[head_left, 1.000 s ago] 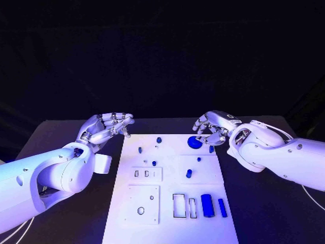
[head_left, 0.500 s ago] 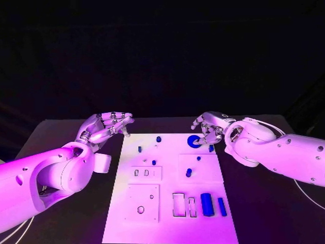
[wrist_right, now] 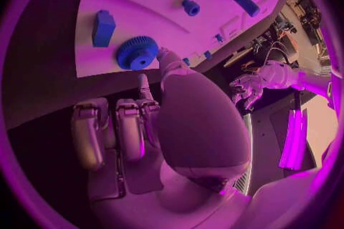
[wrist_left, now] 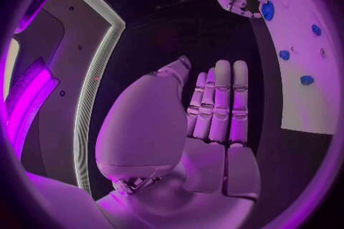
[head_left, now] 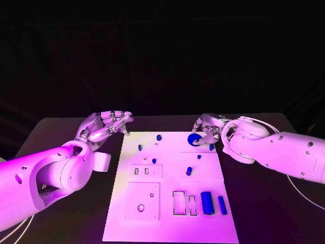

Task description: Assemble the parts on the task board

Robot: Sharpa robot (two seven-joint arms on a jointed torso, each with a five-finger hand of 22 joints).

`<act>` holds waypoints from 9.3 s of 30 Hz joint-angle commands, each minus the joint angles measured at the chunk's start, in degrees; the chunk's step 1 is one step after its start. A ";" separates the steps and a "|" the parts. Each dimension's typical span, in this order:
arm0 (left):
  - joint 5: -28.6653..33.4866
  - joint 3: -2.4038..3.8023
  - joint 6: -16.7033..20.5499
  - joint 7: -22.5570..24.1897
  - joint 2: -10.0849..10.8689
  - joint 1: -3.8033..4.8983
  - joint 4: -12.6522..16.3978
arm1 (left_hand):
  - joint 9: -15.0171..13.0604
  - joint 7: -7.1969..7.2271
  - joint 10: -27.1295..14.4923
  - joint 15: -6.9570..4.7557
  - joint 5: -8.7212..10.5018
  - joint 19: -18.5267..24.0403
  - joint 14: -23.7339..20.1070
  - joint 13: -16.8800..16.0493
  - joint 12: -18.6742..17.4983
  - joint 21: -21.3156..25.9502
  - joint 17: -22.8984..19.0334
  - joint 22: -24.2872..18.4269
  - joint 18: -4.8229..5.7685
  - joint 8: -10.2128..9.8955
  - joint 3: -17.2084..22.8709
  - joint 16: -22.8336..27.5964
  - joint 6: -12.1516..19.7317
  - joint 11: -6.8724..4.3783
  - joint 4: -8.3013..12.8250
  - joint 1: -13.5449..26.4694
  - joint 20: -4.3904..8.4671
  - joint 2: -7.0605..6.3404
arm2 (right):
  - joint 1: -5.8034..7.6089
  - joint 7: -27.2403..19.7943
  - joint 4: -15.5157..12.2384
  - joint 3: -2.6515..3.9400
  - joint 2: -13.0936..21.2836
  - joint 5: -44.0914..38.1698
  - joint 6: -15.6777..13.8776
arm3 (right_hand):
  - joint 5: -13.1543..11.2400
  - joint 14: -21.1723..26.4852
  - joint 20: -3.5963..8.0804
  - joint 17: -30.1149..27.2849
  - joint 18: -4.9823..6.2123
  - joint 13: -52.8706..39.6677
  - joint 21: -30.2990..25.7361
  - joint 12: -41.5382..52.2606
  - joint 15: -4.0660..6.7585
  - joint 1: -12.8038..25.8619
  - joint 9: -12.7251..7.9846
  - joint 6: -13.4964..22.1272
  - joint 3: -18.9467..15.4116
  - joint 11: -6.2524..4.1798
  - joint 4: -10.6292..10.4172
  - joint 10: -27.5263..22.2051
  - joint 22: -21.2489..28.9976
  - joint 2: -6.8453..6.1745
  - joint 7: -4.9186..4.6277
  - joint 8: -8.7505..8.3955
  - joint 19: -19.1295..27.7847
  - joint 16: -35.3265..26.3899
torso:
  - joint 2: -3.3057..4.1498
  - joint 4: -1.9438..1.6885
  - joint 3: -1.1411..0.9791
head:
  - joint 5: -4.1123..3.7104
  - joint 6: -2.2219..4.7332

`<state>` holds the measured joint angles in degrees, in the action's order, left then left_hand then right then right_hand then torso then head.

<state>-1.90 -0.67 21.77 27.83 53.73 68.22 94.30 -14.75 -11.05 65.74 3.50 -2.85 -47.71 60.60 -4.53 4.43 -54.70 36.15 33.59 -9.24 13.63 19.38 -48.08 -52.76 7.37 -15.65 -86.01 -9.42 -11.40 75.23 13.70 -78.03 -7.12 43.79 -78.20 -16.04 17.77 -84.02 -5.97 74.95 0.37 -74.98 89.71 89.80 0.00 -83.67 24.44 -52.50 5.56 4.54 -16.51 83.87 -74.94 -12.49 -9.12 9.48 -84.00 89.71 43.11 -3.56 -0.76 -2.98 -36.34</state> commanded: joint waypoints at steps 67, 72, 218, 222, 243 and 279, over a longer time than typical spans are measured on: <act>0.17 0.04 -1.21 0.46 -0.23 0.05 -0.17 | -0.21 0.26 -0.03 0.02 0.02 0.74 -0.34 -0.13 -0.15 -0.66 0.10 0.39 -1.11 -0.14 0.59 -0.59 0.15 -0.06 0.04 0.12 -0.13 0.21 | -0.77 1.92 -7.62 -0.05 -4.47 -14.46 -11.76 | 0.30 -5.98 1.07 15.05 -0.37 -15.02 0.29 0.20 1.29 0.43 0.50 -5.99 16.22 -1.90 2.98 6.13 -15.06 0.64 2.01 2.60 -6.00 0.29 | -0.15 0.02 0.13 | 0.56 -0.10; 0.18 0.04 -1.24 0.45 -0.32 0.05 -0.12 | -0.21 0.26 -0.03 0.02 0.02 0.74 -0.34 -0.13 -0.15 -0.66 0.10 0.39 -1.11 -0.14 0.59 -0.59 0.15 -0.06 0.04 0.12 -0.13 0.21 | -1.05 2.04 -7.15 -0.18 -7.04 -15.49 -11.57 | 0.23 -5.98 1.07 15.05 -0.37 -15.02 0.29 0.20 1.29 0.59 0.50 -5.93 16.32 -1.89 3.00 6.13 -15.06 0.51 1.99 2.57 -6.00 0.29 | -0.13 0.00 0.22 | 0.97 -0.15; 0.30 -0.01 -1.71 -0.10 -1.56 0.02 -2.17 | -0.35 0.17 -0.22 0.07 0.02 1.37 -0.57 -0.14 -0.19 -1.41 0.04 0.92 -1.12 -0.27 0.99 -0.95 0.38 0.01 0.29 0.02 -0.20 -0.03 | -3.74 -22.22 -2.13 -0.27 12.09 15.60 -2.97 | -2.07 -5.98 -1.11 15.05 -0.37 -14.67 0.29 -0.18 -1.05 -0.51 -3.38 -0.29 11.16 0.73 5.80 5.74 -15.06 -1.37 -0.91 -3.62 -6.00 0.29 | -0.68 0.90 -0.14 | -0.01 -0.65; 0.30 -0.01 -1.75 -0.11 -1.56 0.02 -2.13 | -0.35 0.17 -0.22 0.07 0.02 1.40 -0.56 -0.15 -0.18 -1.45 0.05 0.94 -1.12 -0.28 1.00 -0.98 0.39 0.01 0.31 0.01 -0.20 -0.07 | -4.10 -21.40 -1.49 -0.29 11.69 15.13 -3.13 | -2.06 -5.98 -1.12 15.05 -0.37 -14.68 0.29 -0.17 -1.07 -0.27 -3.40 -0.30 11.08 0.75 5.68 5.76 -15.06 -1.47 -0.91 -3.63 -6.00 0.29 | -0.70 0.83 -0.08 | -0.24 -0.73; 0.24 -0.01 -1.67 -0.13 -1.20 0.02 -1.99 | -0.36 0.16 -0.22 0.07 0.03 1.42 -0.55 -0.15 -0.18 -1.48 0.05 0.96 -1.12 -0.28 1.01 -1.01 0.40 0.01 0.32 0.01 -0.20 -0.08 | -5.62 -19.29 -0.30 -0.32 10.01 14.44 -2.93 | -1.78 -5.98 -1.16 15.05 -0.37 -14.97 0.29 0.14 -1.07 0.77 -3.38 -0.95 10.92 0.65 4.88 6.07 -15.06 -1.25 -0.77 -3.34 -6.00 0.29 | -0.77 0.85 -0.07 | 0.03 -1.42; 0.21 -0.01 -1.62 -0.33 -0.75 0.02 -1.84 | -0.41 0.17 -0.21 0.07 0.02 1.54 -0.50 -0.17 -0.16 -1.66 0.07 1.08 -1.13 -0.26 1.13 -1.19 0.37 0.01 0.34 0.02 -0.22 -0.06 | -6.18 -15.96 1.08 -0.32 7.97 13.56 -6.24 | -1.60 -5.98 0.24 15.05 -0.37 -15.02 0.29 0.20 0.53 1.48 -2.77 -6.25 15.75 -1.15 4.48 6.13 -15.06 1.27 1.25 -0.02 -6.00 0.29 | -0.86 0.88 -0.04 | -0.07 -1.84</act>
<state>-1.78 -0.72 21.03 27.23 53.01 68.19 92.31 -15.11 -11.05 65.74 3.71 -2.85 -46.68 60.40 -4.65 4.44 -56.26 36.15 34.62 -9.24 13.63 20.17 -49.07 -52.75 7.37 -15.17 -86.01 -9.63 -11.40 69.10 -2.69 -76.92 -7.43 51.82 -63.77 -21.00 16.10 -84.02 -6.21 74.91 0.39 -74.91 89.70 89.78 0.04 -82.26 21.61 -58.28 20.94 3.87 -12.06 84.02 -74.90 -11.83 -7.85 9.11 -83.93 89.69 42.25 -2.67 -0.80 -3.02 -38.20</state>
